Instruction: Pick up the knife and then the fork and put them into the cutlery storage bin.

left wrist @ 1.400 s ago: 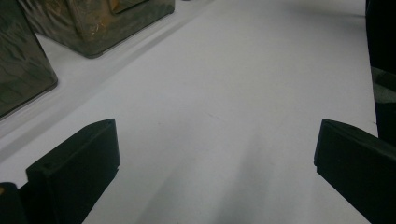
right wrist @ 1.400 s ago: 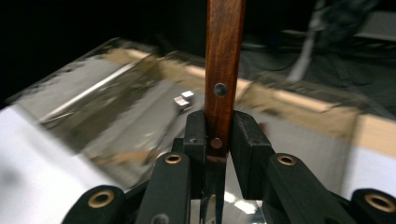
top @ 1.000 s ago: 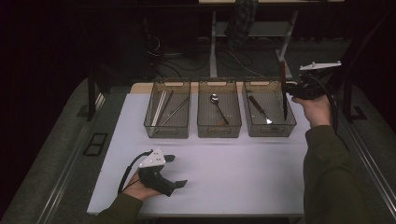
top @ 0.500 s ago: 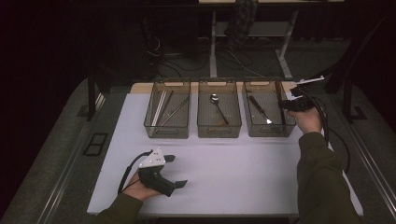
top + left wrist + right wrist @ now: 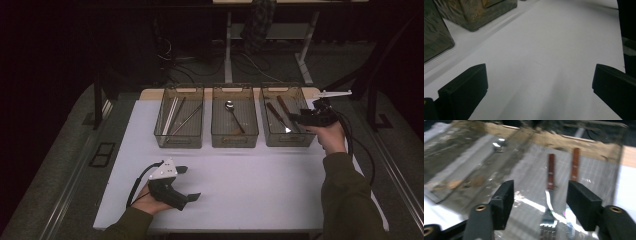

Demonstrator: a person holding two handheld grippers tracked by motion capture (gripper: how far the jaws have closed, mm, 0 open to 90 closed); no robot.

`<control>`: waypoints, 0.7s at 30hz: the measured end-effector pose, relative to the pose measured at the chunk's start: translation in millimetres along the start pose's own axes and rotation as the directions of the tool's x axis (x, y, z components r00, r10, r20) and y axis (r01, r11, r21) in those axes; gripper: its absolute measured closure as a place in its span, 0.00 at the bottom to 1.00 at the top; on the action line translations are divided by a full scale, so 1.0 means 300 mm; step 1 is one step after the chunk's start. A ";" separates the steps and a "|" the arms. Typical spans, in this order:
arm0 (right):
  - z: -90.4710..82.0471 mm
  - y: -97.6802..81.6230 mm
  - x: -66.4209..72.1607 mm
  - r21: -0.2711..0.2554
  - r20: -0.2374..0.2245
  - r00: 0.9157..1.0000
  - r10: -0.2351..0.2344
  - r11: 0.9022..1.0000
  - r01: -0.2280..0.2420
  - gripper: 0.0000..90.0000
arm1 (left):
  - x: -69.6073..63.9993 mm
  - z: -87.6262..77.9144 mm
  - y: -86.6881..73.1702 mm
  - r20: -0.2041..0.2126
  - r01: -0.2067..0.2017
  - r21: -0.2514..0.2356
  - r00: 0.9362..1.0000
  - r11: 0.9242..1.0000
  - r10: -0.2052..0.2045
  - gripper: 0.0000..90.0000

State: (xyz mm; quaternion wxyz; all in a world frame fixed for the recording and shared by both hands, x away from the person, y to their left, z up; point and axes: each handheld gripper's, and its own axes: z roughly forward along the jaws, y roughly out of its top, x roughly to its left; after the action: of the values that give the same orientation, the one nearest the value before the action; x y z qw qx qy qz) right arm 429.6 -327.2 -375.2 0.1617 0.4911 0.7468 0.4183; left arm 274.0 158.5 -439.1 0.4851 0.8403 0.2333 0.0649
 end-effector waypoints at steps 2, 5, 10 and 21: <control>-0.014 -0.017 0.030 -0.023 -0.033 0.999 -0.028 0.999 0.027 0.36 | -0.001 -0.001 -0.003 -0.002 0.004 0.005 1.000 1.000 -0.004 0.00; -0.032 -0.044 0.069 -0.046 -0.040 0.997 -0.063 0.997 0.061 0.32 | -0.003 -0.004 0.000 -0.004 0.003 -0.001 1.000 1.000 -0.003 0.00; -0.061 -0.118 0.148 -0.057 -0.068 0.991 -0.112 0.992 0.109 0.22 | -0.006 -0.002 -0.001 -0.004 0.002 0.003 1.000 1.000 -0.002 0.00; -0.130 -0.268 0.258 -0.116 -0.137 0.978 -0.159 0.983 0.144 0.18 | -0.005 -0.007 -0.003 -0.007 -0.002 0.003 1.000 1.000 0.002 0.00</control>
State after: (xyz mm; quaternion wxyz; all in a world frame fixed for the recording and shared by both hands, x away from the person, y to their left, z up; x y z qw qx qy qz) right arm 320.1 -291.6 -401.8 0.1640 0.3915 0.7687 0.4785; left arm 271.8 159.9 -438.5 0.4829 0.8410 0.2343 0.0680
